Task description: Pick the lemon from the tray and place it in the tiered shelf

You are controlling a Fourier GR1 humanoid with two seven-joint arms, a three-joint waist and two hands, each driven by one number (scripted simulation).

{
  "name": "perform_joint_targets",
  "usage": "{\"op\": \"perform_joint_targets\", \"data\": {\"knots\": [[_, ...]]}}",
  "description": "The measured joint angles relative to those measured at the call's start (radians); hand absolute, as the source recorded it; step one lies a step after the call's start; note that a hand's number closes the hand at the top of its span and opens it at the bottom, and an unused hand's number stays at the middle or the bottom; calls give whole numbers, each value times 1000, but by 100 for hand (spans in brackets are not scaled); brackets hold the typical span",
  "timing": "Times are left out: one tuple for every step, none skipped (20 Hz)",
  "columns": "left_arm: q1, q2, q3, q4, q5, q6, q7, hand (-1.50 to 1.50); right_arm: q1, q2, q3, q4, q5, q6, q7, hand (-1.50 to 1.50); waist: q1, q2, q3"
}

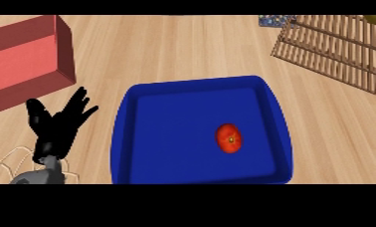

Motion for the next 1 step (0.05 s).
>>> {"op": "perform_joint_targets", "data": {"knots": [[-2, 3, 4, 9, 3, -5, -6, 0, 17, -24, -16, 3, -17, 27, -4, -150, -1, 0, 0]]}}
